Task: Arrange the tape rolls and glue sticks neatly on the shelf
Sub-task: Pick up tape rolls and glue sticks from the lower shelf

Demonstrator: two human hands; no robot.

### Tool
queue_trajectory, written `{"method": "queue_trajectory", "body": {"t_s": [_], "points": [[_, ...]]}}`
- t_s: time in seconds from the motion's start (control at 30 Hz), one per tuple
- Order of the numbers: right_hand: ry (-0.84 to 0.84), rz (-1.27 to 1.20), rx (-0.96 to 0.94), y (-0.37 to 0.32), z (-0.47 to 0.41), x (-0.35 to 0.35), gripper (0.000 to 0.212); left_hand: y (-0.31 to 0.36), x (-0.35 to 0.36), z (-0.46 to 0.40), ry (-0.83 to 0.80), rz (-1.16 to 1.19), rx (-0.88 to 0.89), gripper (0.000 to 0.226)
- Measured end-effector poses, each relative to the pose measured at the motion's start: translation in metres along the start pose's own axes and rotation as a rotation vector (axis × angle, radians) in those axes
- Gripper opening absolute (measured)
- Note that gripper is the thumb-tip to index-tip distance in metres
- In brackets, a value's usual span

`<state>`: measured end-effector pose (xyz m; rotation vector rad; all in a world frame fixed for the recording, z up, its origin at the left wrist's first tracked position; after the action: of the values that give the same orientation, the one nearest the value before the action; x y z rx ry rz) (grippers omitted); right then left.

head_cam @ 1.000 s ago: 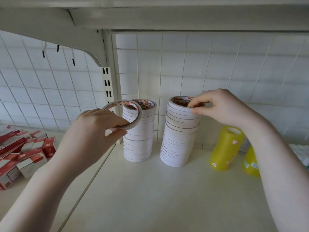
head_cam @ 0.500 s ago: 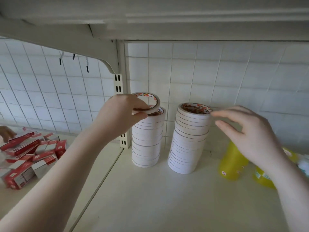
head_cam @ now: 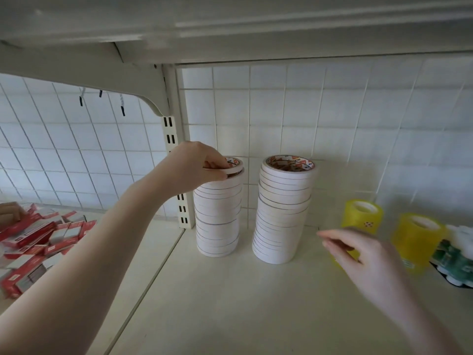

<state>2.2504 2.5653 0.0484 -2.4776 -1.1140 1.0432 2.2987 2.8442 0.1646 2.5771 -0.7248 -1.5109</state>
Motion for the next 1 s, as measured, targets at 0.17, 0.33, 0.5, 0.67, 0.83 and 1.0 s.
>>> {"method": "queue_trajectory", "body": {"t_s": [0.17, 0.33, 0.5, 0.67, 0.83, 1.0], "points": [[-0.031, 0.03, 0.064, 0.011, 0.005, 0.013, 0.016, 0.003, -0.001, 0.0, -0.06, -0.051, 0.001, 0.017], [-0.119, 0.101, 0.061, 0.013, 0.008, 0.02, 0.014, 0.003, 0.001, 0.001, -0.074, -0.019, -0.02, 0.016], [-0.202, 0.111, 0.124, 0.016, 0.011, 0.02, 0.011, -0.001, -0.001, -0.005, -0.105, 0.024, -0.058, 0.018], [-0.255, 0.109, 0.169, 0.017, 0.012, 0.018, 0.012, -0.005, -0.002, -0.008, -0.142, 0.096, -0.109, 0.018], [-0.285, 0.13, 0.197, 0.017, 0.012, 0.018, 0.011, -0.003, -0.001, -0.01, -0.15, 0.128, -0.114, 0.018], [-0.302, 0.168, 0.202, 0.017, 0.013, 0.02, 0.011, 0.0, -0.001, -0.01, -0.149, 0.11, -0.105, 0.016]]}}
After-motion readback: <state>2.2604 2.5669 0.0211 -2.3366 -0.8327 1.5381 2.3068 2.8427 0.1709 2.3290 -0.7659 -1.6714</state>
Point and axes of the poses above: each hand's wrist, its own z-axis away from the middle knuckle, its own x-axis out of the palm, y = z × x, the point moved 3 cm from there along -z, towards the middle knuckle, and after that the axes turned 6 degrees about y, right-handed, at the moved point
